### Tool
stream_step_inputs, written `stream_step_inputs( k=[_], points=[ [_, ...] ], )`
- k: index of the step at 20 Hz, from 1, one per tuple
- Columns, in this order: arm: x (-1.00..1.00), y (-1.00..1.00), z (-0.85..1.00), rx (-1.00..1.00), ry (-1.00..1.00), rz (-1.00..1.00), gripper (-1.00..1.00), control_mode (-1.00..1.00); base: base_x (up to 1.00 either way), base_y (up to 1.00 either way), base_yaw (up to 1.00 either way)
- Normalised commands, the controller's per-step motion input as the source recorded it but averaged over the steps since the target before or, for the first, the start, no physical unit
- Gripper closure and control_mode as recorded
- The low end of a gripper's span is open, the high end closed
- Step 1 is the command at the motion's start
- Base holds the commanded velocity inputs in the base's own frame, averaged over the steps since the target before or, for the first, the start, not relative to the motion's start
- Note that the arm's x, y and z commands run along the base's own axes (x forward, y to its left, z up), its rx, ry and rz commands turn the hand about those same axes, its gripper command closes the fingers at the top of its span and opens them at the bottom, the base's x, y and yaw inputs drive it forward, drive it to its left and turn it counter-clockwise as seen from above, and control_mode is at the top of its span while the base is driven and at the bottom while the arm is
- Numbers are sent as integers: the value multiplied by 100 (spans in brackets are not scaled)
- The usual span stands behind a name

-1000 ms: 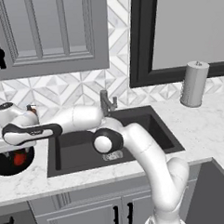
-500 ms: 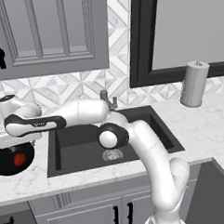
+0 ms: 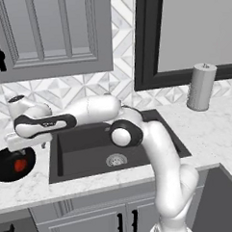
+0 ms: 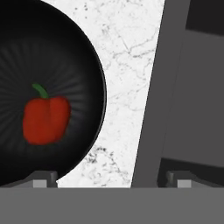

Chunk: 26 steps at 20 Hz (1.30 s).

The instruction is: Pick the bell pepper from the sink and place it in the bowl. Then pick the bowl and place it in the microwave. Then close the microwave door and press the start button.

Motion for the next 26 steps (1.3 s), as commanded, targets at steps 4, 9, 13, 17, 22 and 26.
stream_step_inputs(
  k=[4, 9, 13, 17, 22, 26],
  points=[
    [4, -1, -21, 6, -5, 0, -100, -100, 0, 0, 0],
    [38, 4, -10, 1, -2, 0, -100, -100, 0, 0, 0],
    [21, 11, 0, 0, 0, 0, -100, -100, 0, 0, 0],
    [5, 44, 0, 0, 0, 0, -100, -100, 0, 0, 0],
    [5, 30, -4, 0, 0, 0, -100, -100, 0, 0, 0],
    [9, 0, -13, 0, 0, 0, -100, -100, 0, 0, 0]
  ],
)
